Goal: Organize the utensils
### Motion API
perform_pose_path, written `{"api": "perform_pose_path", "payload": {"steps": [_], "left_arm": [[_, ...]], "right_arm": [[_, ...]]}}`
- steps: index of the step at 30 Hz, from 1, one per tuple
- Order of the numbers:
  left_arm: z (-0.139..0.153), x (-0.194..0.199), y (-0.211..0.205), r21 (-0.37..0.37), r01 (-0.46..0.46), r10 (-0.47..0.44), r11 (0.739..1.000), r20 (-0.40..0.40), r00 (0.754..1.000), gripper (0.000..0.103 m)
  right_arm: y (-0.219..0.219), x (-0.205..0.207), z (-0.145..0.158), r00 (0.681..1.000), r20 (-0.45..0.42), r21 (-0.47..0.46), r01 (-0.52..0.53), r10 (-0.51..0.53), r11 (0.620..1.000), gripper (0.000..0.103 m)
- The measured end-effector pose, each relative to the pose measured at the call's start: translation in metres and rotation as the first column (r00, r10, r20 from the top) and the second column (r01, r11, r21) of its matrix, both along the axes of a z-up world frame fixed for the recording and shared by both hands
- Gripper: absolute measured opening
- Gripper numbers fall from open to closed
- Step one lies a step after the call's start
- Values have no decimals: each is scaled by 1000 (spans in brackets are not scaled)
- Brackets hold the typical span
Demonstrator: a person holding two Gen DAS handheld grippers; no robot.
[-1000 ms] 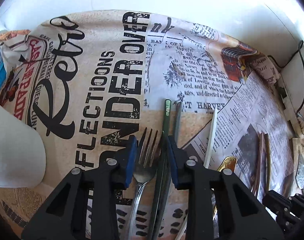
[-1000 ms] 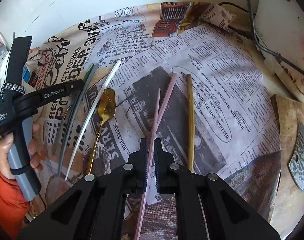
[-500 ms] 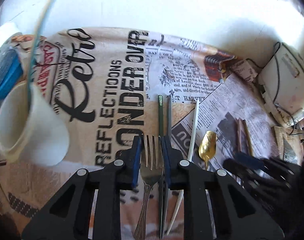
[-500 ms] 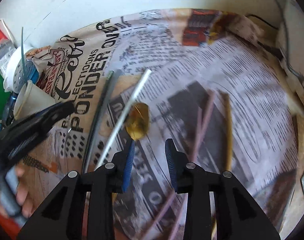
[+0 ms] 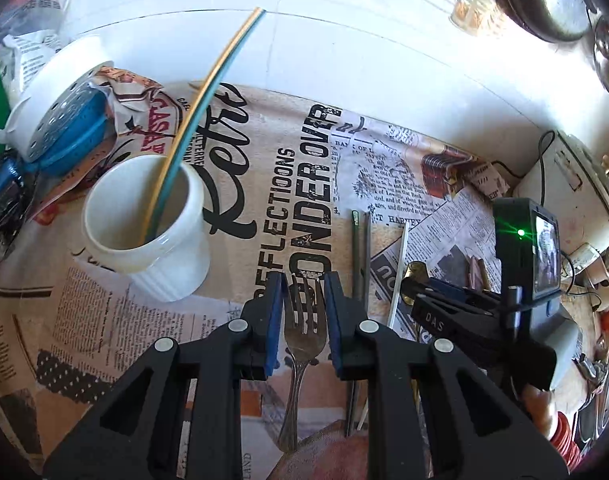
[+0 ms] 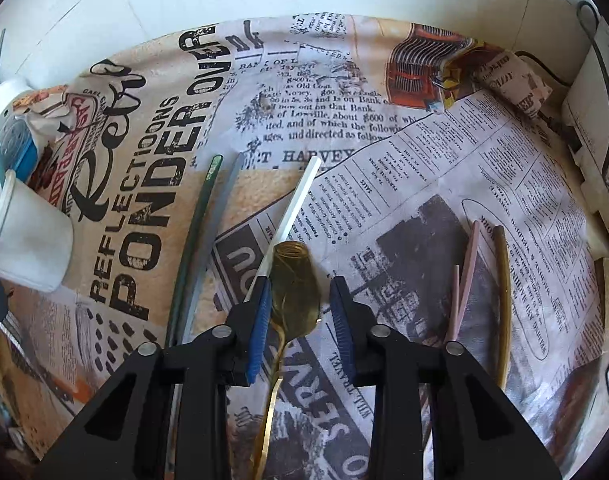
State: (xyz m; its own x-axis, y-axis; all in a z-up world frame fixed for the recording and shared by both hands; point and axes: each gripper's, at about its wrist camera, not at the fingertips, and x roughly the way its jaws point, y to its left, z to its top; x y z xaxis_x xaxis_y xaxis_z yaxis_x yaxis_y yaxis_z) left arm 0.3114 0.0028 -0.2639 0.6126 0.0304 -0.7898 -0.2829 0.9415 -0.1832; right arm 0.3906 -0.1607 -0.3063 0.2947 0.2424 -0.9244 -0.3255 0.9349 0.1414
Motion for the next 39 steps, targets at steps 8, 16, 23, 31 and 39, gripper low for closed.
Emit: {"api": "perform_pose_path", "payload": {"steps": [8,16,23,31,39], "left_arm": [[10,-11,-3,-15,10,-10,1000,28,1000,19],[22,-18,-7,-33,24,-22,999,58,998,18],[39,-27,-7,-32,33,-30,999,92,995,2],[57,-33,-8,-18,42,-39,999,125,991,0],[79,-44,-3,-12,24,-22,1000,169,985,0]], "right_arm": [[-11,-2,13,1000,-21,75,-11,12,997,3],[-18,-24,33,999,12,112,-47,46,993,2],[-30,-40,68,994,93,129,-66,54,990,2],[-36,-54,106,980,187,150,-95,66,984,2],[-36,-64,142,962,262,179,-120,70,976,2]]}}
